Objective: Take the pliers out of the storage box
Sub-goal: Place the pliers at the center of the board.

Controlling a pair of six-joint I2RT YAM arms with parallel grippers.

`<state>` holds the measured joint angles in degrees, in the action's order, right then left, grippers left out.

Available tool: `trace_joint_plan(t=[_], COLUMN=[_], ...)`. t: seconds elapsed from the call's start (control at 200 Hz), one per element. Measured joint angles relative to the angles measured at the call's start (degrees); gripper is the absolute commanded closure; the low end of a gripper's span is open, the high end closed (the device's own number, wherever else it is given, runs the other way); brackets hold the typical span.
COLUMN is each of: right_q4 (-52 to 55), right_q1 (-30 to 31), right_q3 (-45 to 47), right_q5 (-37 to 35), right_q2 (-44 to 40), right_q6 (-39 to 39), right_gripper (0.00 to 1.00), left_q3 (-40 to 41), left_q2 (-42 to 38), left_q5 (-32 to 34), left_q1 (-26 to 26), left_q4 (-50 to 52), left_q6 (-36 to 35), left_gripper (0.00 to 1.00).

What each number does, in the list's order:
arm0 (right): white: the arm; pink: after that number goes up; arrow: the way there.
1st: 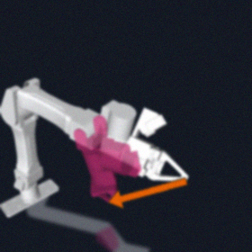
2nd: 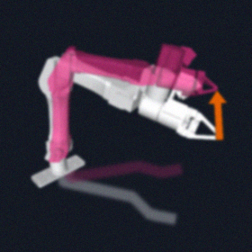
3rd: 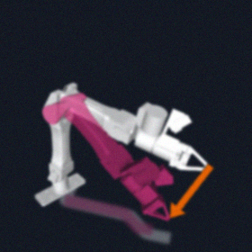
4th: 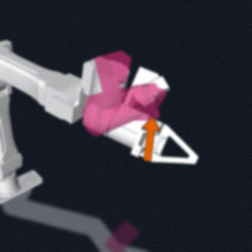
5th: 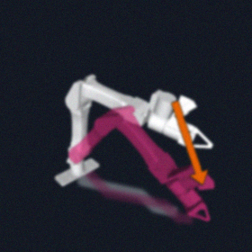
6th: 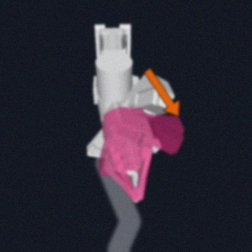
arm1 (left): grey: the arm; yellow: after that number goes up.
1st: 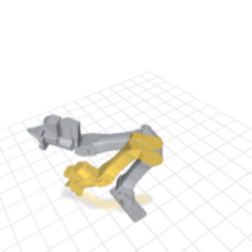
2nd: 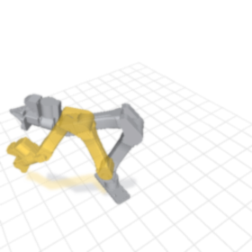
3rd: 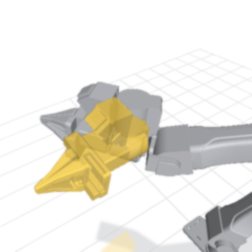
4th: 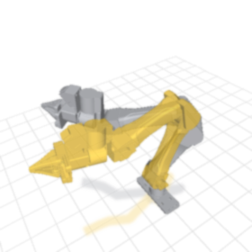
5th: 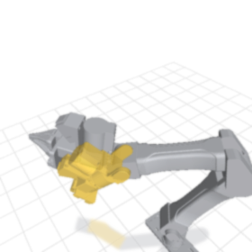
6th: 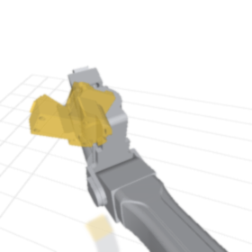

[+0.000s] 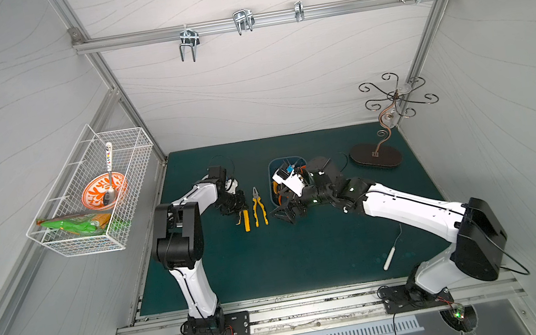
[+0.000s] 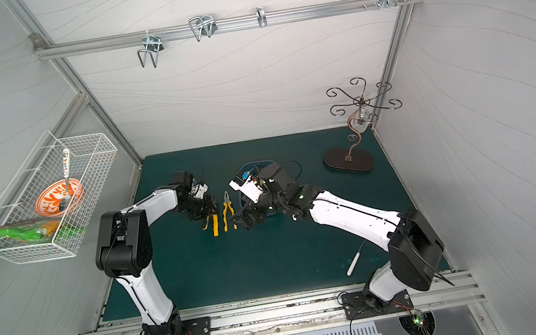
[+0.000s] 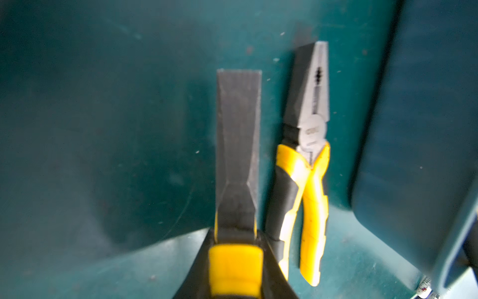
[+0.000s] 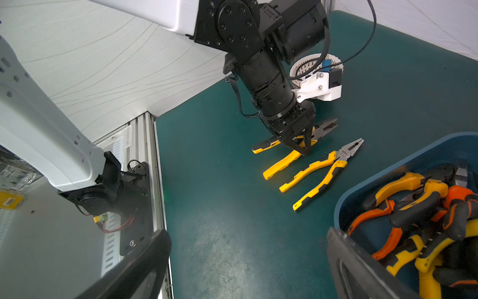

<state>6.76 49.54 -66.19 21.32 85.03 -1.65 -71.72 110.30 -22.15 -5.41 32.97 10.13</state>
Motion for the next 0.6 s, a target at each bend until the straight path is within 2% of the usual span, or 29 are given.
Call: trace_joint_plan(t=[0.07, 0.355, 0.6], right_q4=[0.17, 1.25, 1.46], right_q1=[0.0, 0.0, -1.64], right_q3=[0.17, 1.42, 2.91], right_q5=[-0.17, -1.38, -1.99], right_q2=[-0.02, -1.64, -4.11], right_q6=[0.0, -0.04, -1.18], right_gripper=[0.01, 0.01, 0.01], left_q3=[-0.63, -2.54, -2.54], left_q2=[0.35, 0.44, 0.02], left_q5=[0.52, 1.49, 5.51], left_q1=[0.0, 0.0, 0.0], left_q4=[0.72, 1.11, 2.56], left_q6=[0.11, 0.55, 0.76], left_gripper=[0.67, 0.62, 0.39])
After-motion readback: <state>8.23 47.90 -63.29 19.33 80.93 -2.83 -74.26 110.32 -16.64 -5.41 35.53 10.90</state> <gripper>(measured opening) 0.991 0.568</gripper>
